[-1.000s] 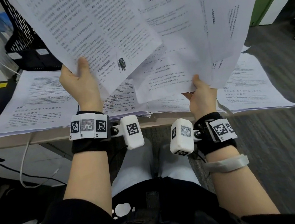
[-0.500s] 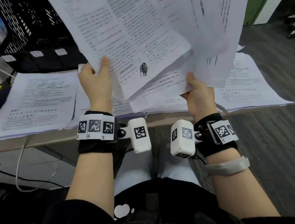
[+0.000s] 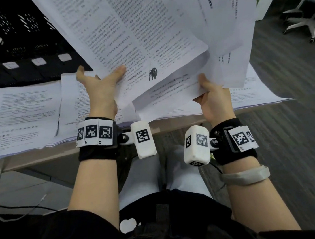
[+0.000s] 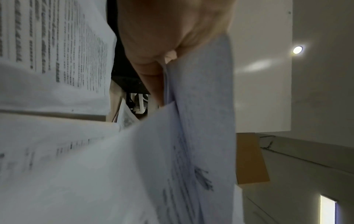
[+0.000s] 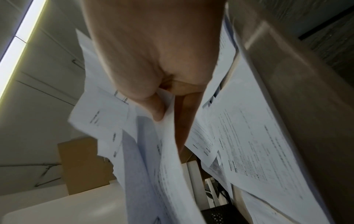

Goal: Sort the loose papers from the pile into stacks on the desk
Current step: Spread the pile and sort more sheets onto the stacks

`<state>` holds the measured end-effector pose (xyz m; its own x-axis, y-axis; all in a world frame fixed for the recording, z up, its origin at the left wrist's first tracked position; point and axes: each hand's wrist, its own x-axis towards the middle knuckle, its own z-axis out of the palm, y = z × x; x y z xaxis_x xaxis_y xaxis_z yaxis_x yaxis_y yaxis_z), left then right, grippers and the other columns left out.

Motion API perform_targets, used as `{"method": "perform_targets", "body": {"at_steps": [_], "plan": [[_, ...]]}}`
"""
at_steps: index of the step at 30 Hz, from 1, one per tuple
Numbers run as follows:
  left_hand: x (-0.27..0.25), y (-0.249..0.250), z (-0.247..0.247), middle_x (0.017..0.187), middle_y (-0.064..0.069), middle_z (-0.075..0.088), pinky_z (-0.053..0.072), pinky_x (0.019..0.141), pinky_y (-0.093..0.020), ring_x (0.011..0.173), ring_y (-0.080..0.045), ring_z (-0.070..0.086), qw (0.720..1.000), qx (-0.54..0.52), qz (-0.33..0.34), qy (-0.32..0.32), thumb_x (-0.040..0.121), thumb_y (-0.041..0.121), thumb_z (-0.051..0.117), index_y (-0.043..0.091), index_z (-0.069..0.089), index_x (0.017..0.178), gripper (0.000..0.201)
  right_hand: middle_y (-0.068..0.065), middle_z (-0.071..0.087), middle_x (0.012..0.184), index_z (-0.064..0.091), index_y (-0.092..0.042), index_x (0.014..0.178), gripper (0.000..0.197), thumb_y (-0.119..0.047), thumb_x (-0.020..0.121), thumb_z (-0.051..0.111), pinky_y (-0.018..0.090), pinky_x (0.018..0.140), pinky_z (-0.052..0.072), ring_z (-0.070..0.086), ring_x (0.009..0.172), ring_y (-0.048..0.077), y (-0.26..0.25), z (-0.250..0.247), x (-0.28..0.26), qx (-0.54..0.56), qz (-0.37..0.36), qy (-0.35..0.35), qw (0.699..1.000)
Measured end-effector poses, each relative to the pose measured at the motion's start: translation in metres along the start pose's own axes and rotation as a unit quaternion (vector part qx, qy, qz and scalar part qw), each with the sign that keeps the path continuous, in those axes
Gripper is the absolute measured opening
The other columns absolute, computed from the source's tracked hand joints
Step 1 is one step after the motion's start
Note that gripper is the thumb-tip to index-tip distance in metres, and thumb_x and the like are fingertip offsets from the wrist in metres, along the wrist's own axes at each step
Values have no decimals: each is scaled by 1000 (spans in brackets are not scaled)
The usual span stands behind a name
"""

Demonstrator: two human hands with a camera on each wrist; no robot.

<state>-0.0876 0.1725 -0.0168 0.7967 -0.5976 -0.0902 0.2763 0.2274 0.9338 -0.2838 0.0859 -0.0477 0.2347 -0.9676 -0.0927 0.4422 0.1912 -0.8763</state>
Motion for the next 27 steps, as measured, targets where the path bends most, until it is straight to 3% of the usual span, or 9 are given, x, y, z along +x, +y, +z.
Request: {"method": "perform_targets", "body": {"at_steps": [5, 10, 12, 17, 20, 22, 24, 26, 27], "plan": [[-3, -10, 19, 100, -8, 72, 58, 85, -40, 96, -24, 70, 991, -30, -76, -103, 83, -3, 64, 5, 63, 104, 22, 11, 60, 124, 44, -9, 133, 43, -9, 92, 56, 33, 67, 58, 62, 102, 23, -12, -15, 3, -9, -9, 52, 999], [-5, -24, 42, 94, -3, 71, 60, 71, -31, 83, -16, 70, 991, -19, -67, -117, 88, -1, 59, 8, 61, 102, 16, 9, 63, 93, 48, -5, 110, 25, -21, 93, 58, 39, 71, 57, 68, 75, 17, -28, -36, 4, -65, -13, 73, 995], [-9, -29, 53, 97, -4, 68, 58, 64, -27, 83, -15, 69, 993, -19, -53, -102, 89, -1, 59, 5, 59, 108, 20, 6, 58, 78, 49, -7, 90, 22, -27, 95, 56, 35, 62, 57, 65, 60, 16, -35, -43, 0, -82, -45, 76, 993], [-17, -38, 76, 92, -2, 68, 55, 57, -22, 75, -10, 69, 995, -45, -43, -80, 89, -2, 59, 6, 59, 103, 16, 3, 63, 56, 64, -9, 81, 31, -31, 97, 48, 22, 39, 37, 51, 38, 14, -40, -75, 1, -78, -162, 262, 948], [-21, -43, 86, 104, -7, 68, 56, 58, -23, 83, -15, 69, 995, -54, -42, -69, 88, -2, 59, -3, 53, 121, 33, -3, 59, 69, 67, -13, 85, 8, -13, 81, 59, 29, 61, 45, 50, 53, 4, -32, -105, 6, -128, -177, 384, 897], [-25, -47, 93, 105, -8, 67, 56, 59, -24, 88, -17, 68, 995, -56, -47, -68, 89, -2, 58, -2, 52, 125, 37, -2, 53, 91, 64, -12, 103, 28, -6, 76, 62, 12, 72, 43, 50, 63, -6, -27, -120, 5, -172, -155, 414, 881], [-28, -51, 98, 101, -5, 68, 56, 59, -23, 87, -16, 68, 995, -55, -52, -68, 90, -1, 58, 0, 54, 122, 33, 4, 47, 112, 53, -9, 122, 48, -4, 75, 66, 0, 67, 37, 50, 70, -12, -20, -132, 8, -199, -120, 396, 888], [-31, -55, 102, 96, -2, 68, 55, 58, -22, 83, -13, 68, 995, -56, -53, -68, 89, -2, 58, 5, 58, 112, 24, 8, 41, 126, 42, -10, 132, 68, -8, 71, 71, 7, 79, 45, 52, 92, 1, -14, -137, 10, -200, -78, 367, 905], [-33, -56, 104, 93, 0, 68, 55, 57, -21, 80, -11, 68, 995, -56, -53, -68, 89, -2, 58, 9, 59, 105, 19, 6, 38, 128, 39, -12, 134, 76, -13, 66, 72, 25, 90, 51, 52, 105, 13, -12, -136, 10, -197, -65, 354, 912]]}}
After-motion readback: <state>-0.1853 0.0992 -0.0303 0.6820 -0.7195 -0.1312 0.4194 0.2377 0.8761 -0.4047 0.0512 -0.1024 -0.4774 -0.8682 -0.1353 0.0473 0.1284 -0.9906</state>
